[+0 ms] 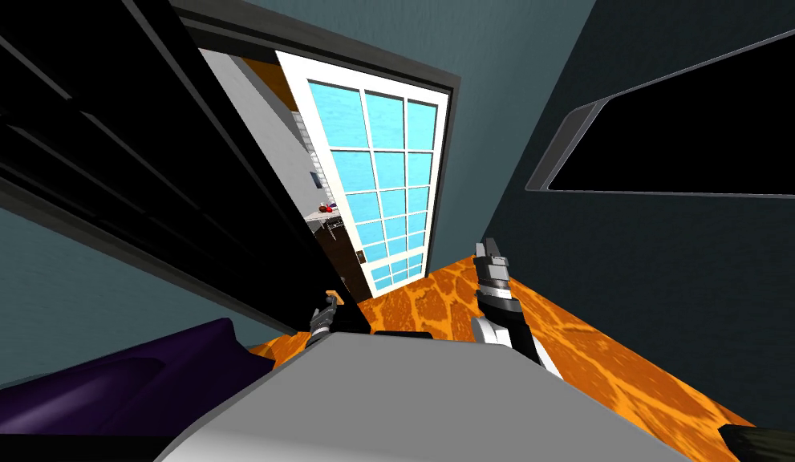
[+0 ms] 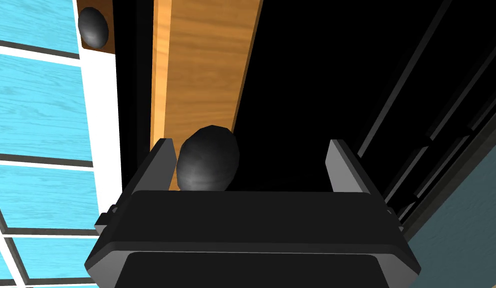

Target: Pull the door open

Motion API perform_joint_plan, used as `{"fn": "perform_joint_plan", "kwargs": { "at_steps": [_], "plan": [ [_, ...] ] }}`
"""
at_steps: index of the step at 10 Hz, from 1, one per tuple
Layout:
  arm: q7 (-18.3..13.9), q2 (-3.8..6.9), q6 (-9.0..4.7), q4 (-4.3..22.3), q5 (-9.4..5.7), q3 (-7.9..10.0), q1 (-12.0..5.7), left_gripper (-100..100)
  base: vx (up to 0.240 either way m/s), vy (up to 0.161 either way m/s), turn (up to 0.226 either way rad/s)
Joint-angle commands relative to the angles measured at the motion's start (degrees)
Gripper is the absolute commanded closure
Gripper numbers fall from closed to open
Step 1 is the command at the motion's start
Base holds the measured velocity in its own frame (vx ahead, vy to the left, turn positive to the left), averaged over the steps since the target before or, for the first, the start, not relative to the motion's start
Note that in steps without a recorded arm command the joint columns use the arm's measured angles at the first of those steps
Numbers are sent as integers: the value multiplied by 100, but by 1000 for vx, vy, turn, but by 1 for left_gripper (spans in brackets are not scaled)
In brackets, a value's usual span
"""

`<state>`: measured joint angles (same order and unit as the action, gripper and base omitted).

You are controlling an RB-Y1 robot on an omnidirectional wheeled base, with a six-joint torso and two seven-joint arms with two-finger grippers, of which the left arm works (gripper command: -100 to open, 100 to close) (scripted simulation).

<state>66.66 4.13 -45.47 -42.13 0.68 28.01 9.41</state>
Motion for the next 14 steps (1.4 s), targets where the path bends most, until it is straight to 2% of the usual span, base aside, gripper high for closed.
{"fn": "perform_joint_plan", "kwargs": {
  "at_steps": [1,7,8,14],
  "plan": [
    [21,160,1,286,-82,174,-16,100,-11,-7,22],
    [21,160,1,321,-82,174,-16,100,4,-3,5],
    [-158,45,-113,249,-53,15,-115,100,-33,-23,-86],
    [-876,90,-129,284,-175,-94,-175,100,-38,14,-55]
  ]
}}
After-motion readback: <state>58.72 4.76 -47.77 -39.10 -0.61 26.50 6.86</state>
